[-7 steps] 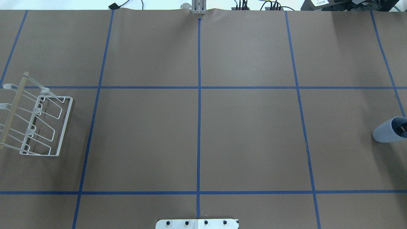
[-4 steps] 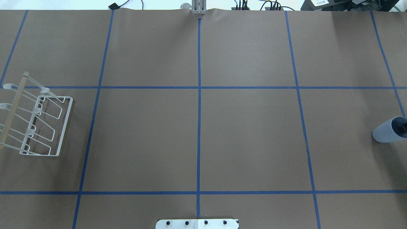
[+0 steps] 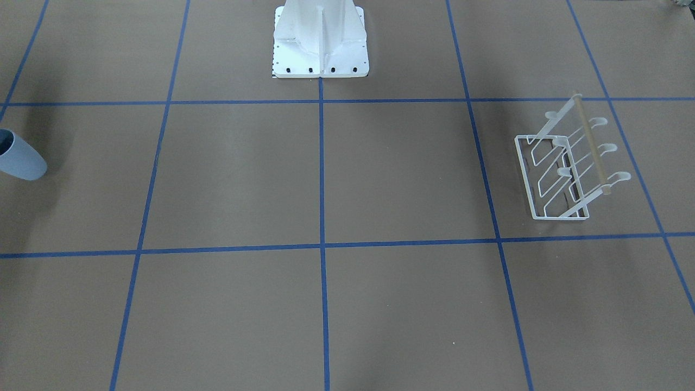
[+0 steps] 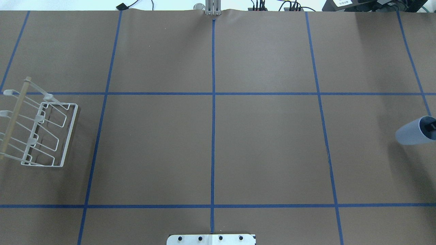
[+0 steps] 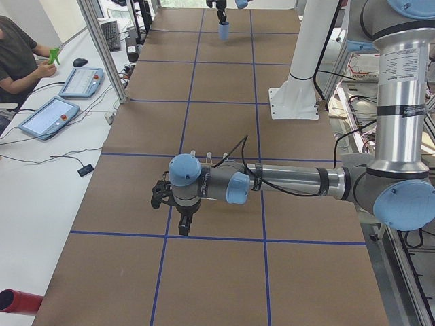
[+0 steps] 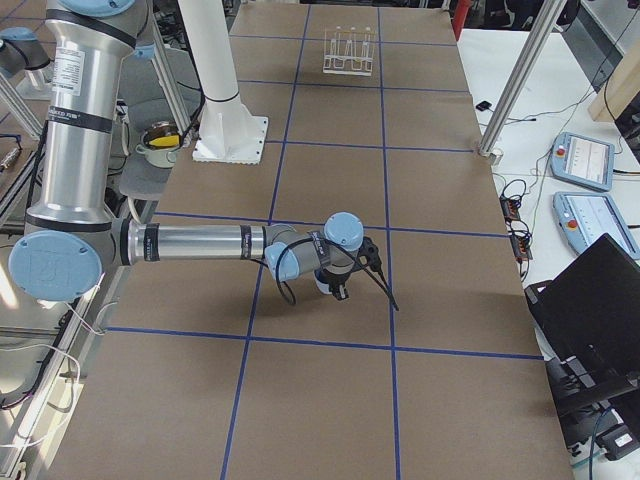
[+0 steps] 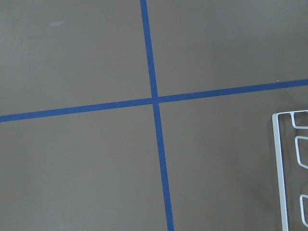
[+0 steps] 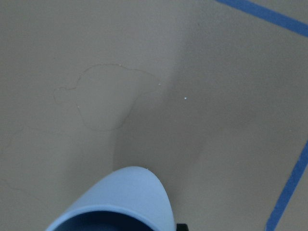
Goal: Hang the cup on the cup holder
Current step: 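Grasp the pale blue cup by its base with the right gripper, then lift the cup toward the table center while the left gripper approaches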
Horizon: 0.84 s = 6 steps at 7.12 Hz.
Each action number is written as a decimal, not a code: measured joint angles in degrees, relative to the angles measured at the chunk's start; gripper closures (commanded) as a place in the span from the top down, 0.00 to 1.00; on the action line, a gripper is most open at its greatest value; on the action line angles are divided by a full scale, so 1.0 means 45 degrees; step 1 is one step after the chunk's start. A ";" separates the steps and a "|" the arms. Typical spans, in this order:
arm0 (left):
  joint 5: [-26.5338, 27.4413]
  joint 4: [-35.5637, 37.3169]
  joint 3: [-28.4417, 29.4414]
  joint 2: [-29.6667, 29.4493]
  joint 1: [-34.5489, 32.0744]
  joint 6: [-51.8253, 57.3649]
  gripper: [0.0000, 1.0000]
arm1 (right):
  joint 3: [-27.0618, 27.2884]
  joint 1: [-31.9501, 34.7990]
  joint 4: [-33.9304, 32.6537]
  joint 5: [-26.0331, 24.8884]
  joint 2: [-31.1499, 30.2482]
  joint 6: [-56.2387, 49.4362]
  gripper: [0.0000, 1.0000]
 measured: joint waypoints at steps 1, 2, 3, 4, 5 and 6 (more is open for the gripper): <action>-0.0015 -0.0008 -0.0043 -0.0086 0.0002 -0.0135 0.98 | 0.0287 0.0103 0.0036 0.0203 0.0003 0.0119 0.00; -0.0051 -0.0018 -0.0091 -0.0215 0.0023 -0.0270 0.98 | 0.0721 0.0145 0.0173 0.0331 0.0014 0.0540 0.00; -0.0250 -0.0119 -0.0147 -0.0368 0.0126 -0.0566 0.98 | 0.1101 0.0147 0.0495 0.0423 0.0102 0.1430 0.00; -0.0652 -0.0587 -0.0188 -0.0512 0.0380 -0.1204 0.98 | 0.1255 0.0111 0.0988 0.0645 0.0354 0.3028 0.00; -0.0923 -0.1481 -0.0208 -0.0625 0.0733 -0.2308 0.98 | 0.1318 -0.0013 0.1852 0.0886 0.0629 0.4976 0.00; -0.1023 -0.2515 -0.0219 -0.0759 0.1188 -0.3863 0.98 | 0.1306 -0.0284 0.3222 0.0959 0.0822 0.7065 0.00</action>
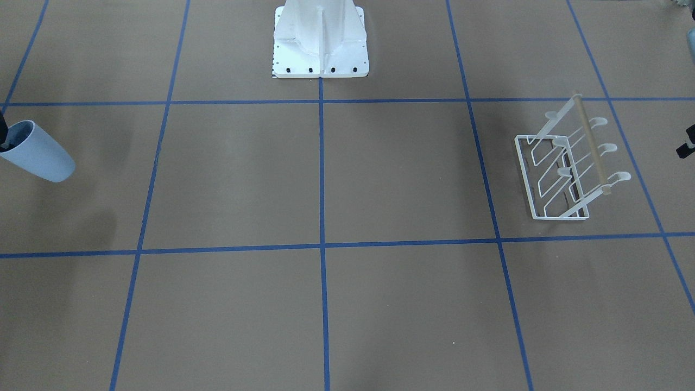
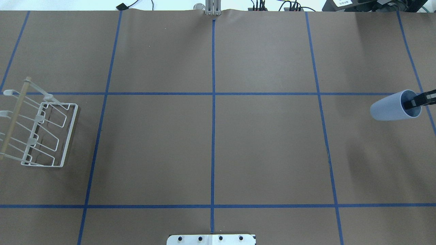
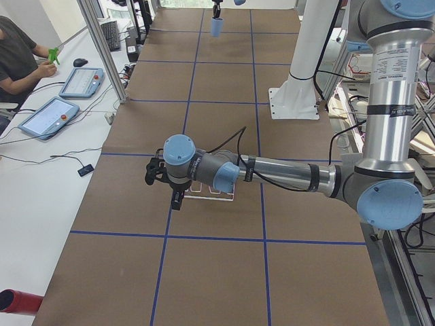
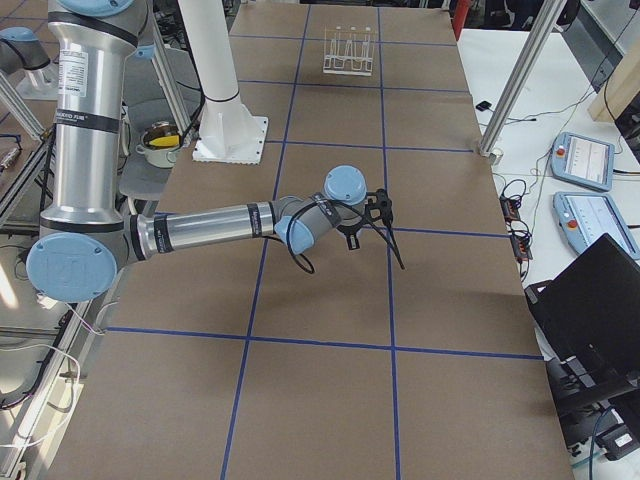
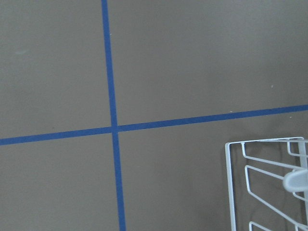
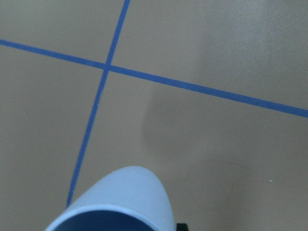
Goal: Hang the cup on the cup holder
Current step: 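Lift the cup toward the table center while the left gripper approaches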
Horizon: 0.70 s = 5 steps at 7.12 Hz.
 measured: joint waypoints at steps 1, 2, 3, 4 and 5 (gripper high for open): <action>-0.0034 -0.0925 -0.0014 -0.0211 0.0470 -0.1685 0.98 | -0.0037 -0.0416 0.1206 0.0002 0.0353 0.2276 0.00; -0.0086 -0.1468 -0.0056 -0.0478 0.0811 -0.2944 0.98 | -0.0045 -0.0882 0.1940 -0.0002 0.0845 0.4278 0.00; -0.0229 -0.1718 -0.0164 -0.0819 0.1095 -0.3981 0.98 | -0.0045 -0.1394 0.2565 -0.0008 0.1367 0.6323 0.00; -0.0381 -0.1798 -0.0327 -0.1185 0.1407 -0.4943 0.98 | -0.0049 -0.1811 0.3133 -0.0022 0.1959 0.8397 0.00; -0.0448 -0.1823 -0.0599 -0.1559 0.1866 -0.6075 0.98 | -0.0054 -0.2174 0.3632 -0.0035 0.2566 1.0273 0.00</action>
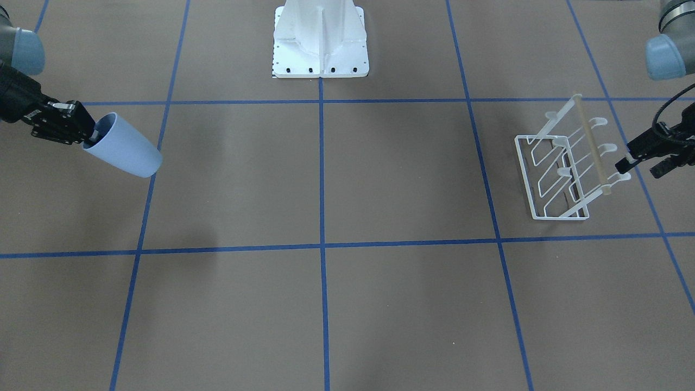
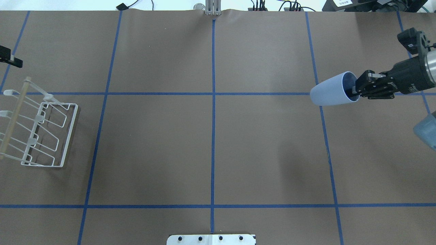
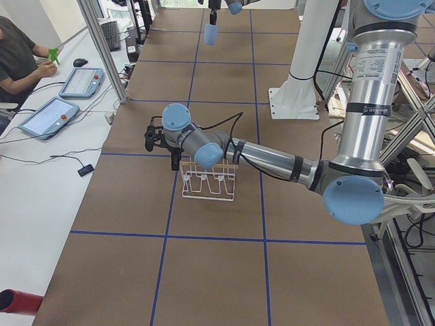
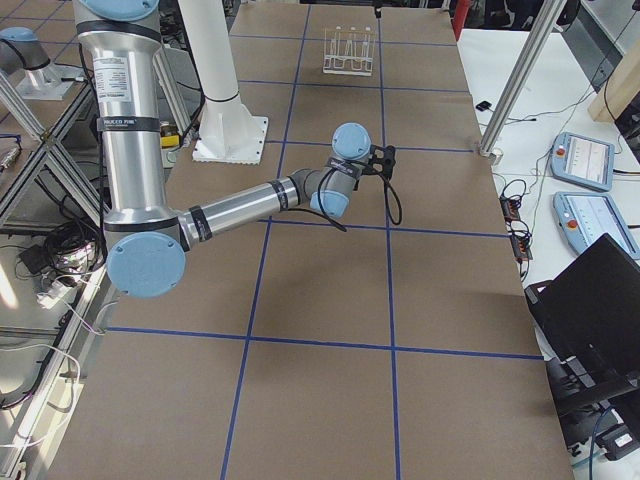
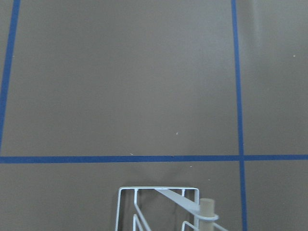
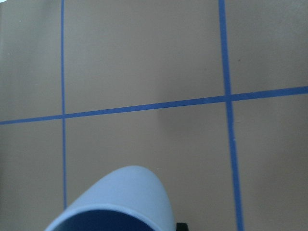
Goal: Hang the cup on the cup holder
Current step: 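Lift the cup toward the table center while the left gripper approaches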
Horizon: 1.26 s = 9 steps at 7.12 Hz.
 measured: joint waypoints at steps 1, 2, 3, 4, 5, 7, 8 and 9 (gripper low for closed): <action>-0.0011 -0.0018 -0.0344 -0.0438 0.0566 -0.1324 0.98 | -0.0018 -0.0323 0.0434 -0.0037 0.0482 0.1424 0.00; -0.0003 -0.0051 -0.0631 -0.1044 0.1198 -0.2898 0.98 | -0.0027 -0.0669 0.0915 -0.0169 0.0885 0.2622 0.00; 0.0014 -0.0299 -0.0808 -0.1666 0.1815 -0.4576 0.98 | -0.0021 -0.1026 0.1330 -0.0334 0.1294 0.4065 0.00; 0.0037 -0.1074 -0.0893 -0.2091 0.2393 -0.6192 0.97 | -0.0027 -0.1350 0.1577 -0.0415 0.1799 0.5638 0.00; 0.0076 -0.2408 -0.0876 -0.2368 0.2970 -0.7889 0.97 | -0.0035 -0.1686 0.1692 -0.0445 0.2379 0.6910 0.00; 0.0262 -0.5106 -0.0742 -0.3063 0.4339 -1.0939 0.98 | 0.0090 -0.2122 0.1798 -0.0457 0.3036 0.8059 0.00; 0.0439 -0.6344 -0.0738 -0.3378 0.4869 -1.2134 0.98 | 0.0126 -0.2326 0.2131 -0.0463 0.3188 0.8487 0.00; 0.0701 -0.7565 -0.0754 -0.3556 0.5163 -1.3284 0.98 | 0.0109 -0.2569 0.2862 -0.0530 0.3258 0.9030 0.00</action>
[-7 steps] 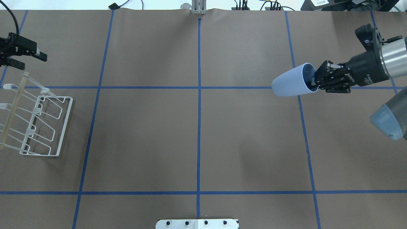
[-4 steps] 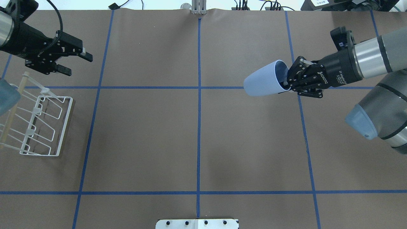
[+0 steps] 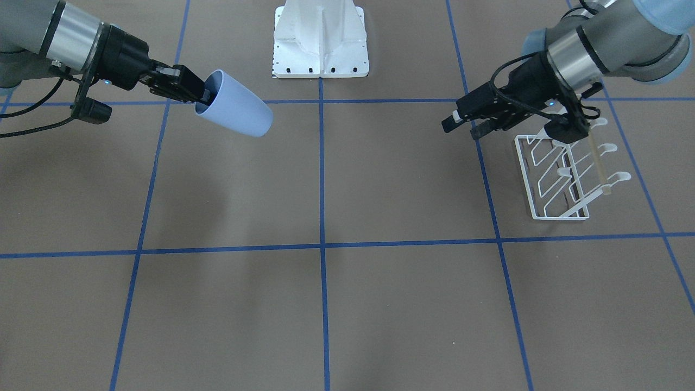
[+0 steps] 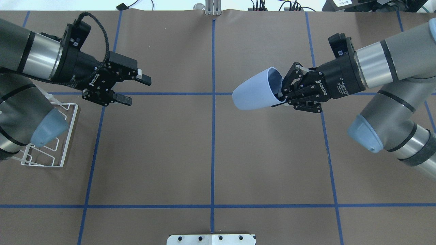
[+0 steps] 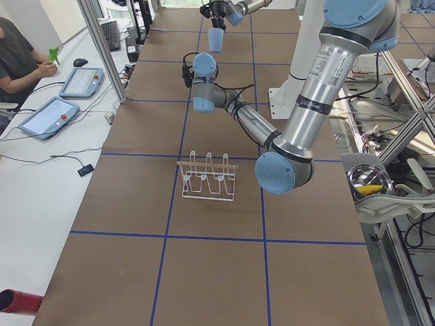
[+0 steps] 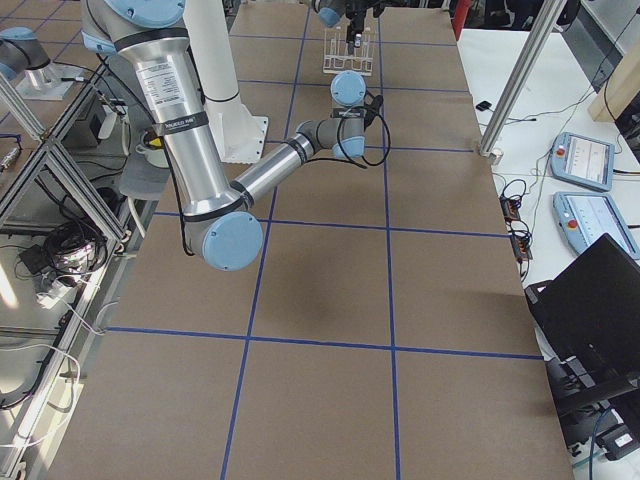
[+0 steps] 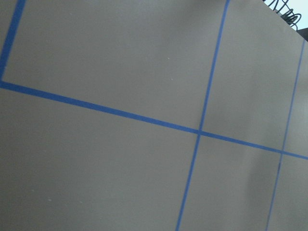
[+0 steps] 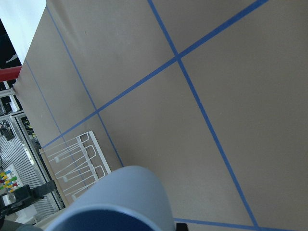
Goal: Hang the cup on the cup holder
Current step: 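Lift the cup toward the table center while the left gripper approaches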
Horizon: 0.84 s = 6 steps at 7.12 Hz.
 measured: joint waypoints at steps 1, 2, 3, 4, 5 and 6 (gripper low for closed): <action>0.0423 -0.1246 0.0023 -0.0092 0.0230 -0.1131 0.98 | -0.0024 -0.0265 0.0771 -0.0193 0.0023 0.0437 0.00; 0.1074 -0.2571 0.0080 -0.0139 0.0582 -0.2254 0.98 | -0.0015 -0.0543 0.1562 -0.0570 0.0031 0.0904 0.00; 0.1767 -0.3758 0.0113 -0.0154 0.0978 -0.3224 0.98 | -0.0021 -0.0864 0.2635 -0.1280 0.0035 0.1772 0.00; 0.2439 -0.4840 0.0129 -0.0160 0.1364 -0.4020 0.98 | -0.0077 -0.1308 0.4096 -0.2408 0.0032 0.3107 0.00; 0.3132 -0.5804 0.0140 -0.0164 0.1745 -0.4661 0.98 | -0.0131 -0.1714 0.5319 -0.3359 0.0032 0.4177 0.00; 0.3874 -0.6733 0.0147 -0.0164 0.2187 -0.5283 0.98 | -0.0156 -0.2023 0.6115 -0.3920 0.0064 0.4782 0.00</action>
